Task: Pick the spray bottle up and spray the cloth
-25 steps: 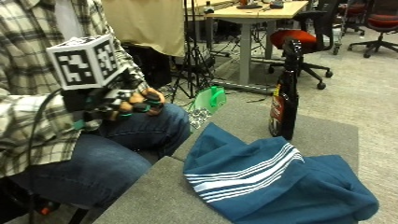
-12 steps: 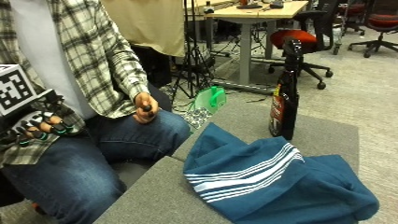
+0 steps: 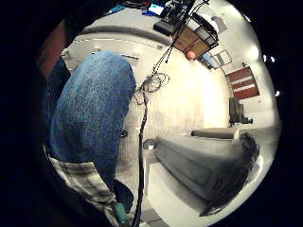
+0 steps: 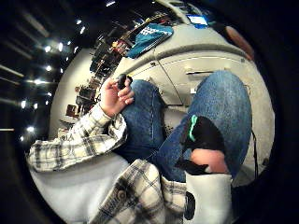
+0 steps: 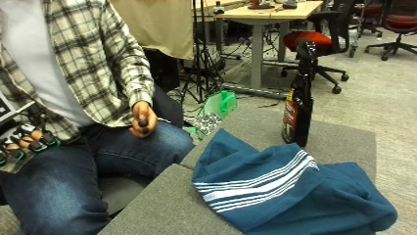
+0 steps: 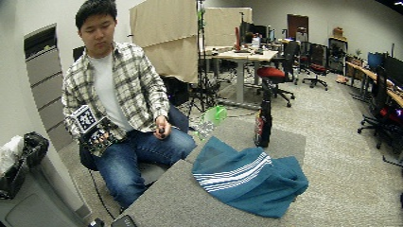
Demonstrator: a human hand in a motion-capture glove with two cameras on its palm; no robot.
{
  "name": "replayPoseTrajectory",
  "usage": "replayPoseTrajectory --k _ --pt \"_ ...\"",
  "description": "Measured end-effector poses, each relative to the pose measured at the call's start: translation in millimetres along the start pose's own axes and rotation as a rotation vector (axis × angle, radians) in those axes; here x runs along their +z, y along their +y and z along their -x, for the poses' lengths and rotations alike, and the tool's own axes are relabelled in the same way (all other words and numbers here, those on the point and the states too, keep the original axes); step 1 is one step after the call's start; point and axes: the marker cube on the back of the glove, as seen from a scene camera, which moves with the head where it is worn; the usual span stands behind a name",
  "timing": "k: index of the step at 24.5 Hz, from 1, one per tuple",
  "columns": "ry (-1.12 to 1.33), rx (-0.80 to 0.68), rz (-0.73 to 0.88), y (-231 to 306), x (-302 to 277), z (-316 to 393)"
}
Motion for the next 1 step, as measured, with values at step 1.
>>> replayPoseTrajectory --k 1 --pt "-0.004 -0.001 0.0 0.3 0.2 -1.0"
